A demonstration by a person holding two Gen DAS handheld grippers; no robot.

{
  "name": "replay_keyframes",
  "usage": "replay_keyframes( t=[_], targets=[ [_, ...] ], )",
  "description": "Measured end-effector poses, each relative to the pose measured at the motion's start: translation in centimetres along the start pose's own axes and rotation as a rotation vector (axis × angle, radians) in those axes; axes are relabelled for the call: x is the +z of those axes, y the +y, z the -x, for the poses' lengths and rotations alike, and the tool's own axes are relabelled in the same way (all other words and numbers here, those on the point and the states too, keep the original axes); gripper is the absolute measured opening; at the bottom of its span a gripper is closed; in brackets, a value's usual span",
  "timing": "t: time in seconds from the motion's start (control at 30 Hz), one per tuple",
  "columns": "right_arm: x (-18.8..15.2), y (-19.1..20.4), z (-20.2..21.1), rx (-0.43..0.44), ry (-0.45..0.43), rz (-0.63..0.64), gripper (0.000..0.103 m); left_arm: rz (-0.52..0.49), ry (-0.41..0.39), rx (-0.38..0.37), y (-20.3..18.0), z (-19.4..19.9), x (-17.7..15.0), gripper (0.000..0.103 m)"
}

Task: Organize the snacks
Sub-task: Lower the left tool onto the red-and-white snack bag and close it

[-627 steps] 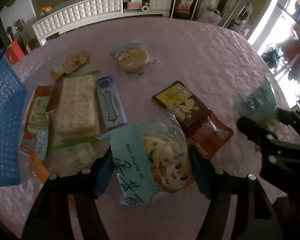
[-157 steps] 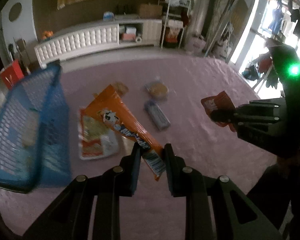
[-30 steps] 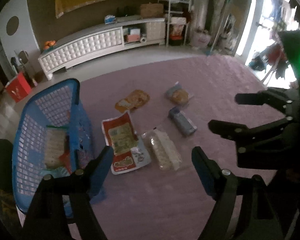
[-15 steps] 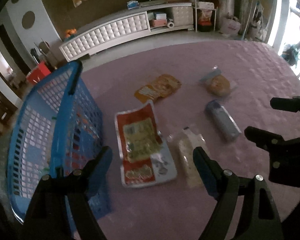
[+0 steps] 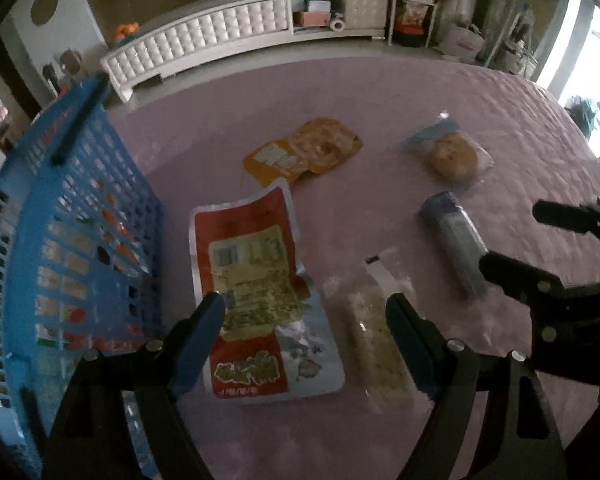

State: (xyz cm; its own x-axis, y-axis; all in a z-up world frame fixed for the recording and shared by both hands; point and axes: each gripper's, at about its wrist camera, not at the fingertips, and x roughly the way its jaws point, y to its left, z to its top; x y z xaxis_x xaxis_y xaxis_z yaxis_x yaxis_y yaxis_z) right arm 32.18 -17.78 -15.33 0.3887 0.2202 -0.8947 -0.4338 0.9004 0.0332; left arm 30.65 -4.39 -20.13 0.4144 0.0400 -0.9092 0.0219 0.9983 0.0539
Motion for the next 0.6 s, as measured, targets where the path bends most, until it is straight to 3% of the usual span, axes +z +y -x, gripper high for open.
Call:
replay_keyframes(
  t=[0.43,0.6],
  targets=[
    [1.3,0.7,-1.8,-0.005,0.018,0.018,0.082,0.111,0.045,-0.096,2.8,-3.7,1.6,0.081],
    [1.4,0.6,-2.0,-0.011,0.024,0.010,0.082,0.128,0.048,-0.098,2.6,-4.6,2.4,0.081]
  ],
)
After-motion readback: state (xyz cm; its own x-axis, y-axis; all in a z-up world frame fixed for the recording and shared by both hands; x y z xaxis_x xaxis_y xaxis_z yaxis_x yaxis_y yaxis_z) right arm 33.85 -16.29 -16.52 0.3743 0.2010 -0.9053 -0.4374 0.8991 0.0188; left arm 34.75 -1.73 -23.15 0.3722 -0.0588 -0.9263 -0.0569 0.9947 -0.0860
